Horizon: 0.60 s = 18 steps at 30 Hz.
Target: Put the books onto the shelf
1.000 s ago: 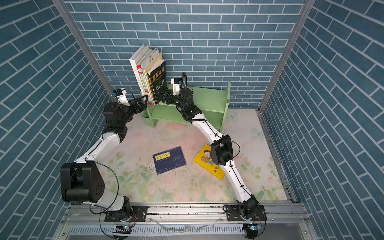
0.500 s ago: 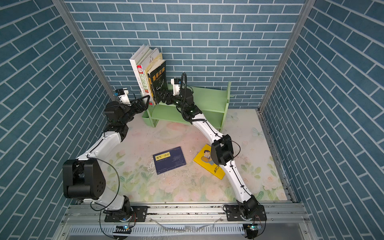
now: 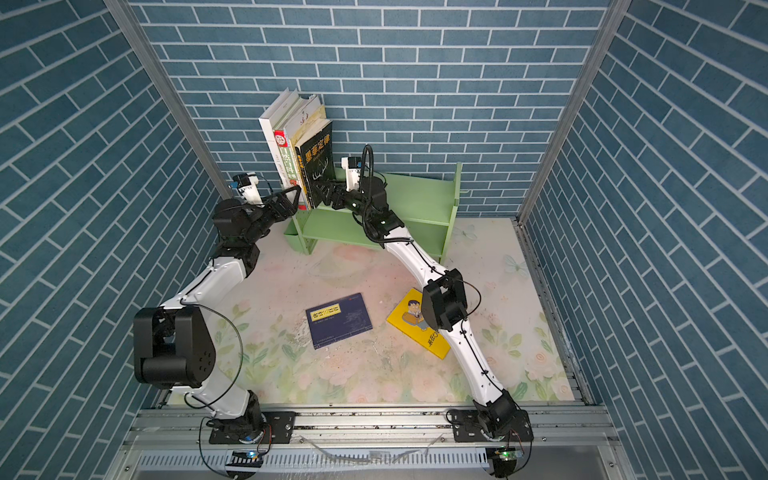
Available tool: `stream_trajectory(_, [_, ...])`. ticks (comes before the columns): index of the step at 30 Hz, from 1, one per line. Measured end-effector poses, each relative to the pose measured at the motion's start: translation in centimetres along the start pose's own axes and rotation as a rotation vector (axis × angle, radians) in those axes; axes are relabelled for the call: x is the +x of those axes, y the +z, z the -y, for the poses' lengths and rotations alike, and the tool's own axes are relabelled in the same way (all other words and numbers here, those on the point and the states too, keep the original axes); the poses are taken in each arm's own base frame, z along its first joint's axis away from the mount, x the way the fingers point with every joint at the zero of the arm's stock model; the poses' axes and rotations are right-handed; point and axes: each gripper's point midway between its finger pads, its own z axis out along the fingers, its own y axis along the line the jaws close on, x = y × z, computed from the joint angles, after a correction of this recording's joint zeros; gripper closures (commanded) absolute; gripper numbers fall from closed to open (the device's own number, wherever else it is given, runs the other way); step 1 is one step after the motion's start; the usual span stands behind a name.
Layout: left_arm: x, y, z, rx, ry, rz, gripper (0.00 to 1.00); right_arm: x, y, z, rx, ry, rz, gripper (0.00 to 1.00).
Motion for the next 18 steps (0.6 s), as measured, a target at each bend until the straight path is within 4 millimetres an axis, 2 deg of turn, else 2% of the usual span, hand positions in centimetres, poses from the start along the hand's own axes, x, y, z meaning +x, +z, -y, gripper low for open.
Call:
stream_trajectory(12, [0.2, 0.1, -0.2, 0.002, -0.006, -0.002, 0.00, -0.1, -0.1, 0.2, 0.004, 0.001, -0.001, 0.32])
stream_trajectory(15, [0.3, -0.7, 0.2, -0.002, -0.003, -0.002, 0.00, -0.1, -0.3, 0.3, 0.011, -0.016, -0.006, 0.31])
stream_trajectory(18, [-0.5, -1.9, 1.2, -0.001, 0.011, 0.014, 0.00, 0.0, -0.7, 0.3, 0.027, -0.035, -0.024, 0.30])
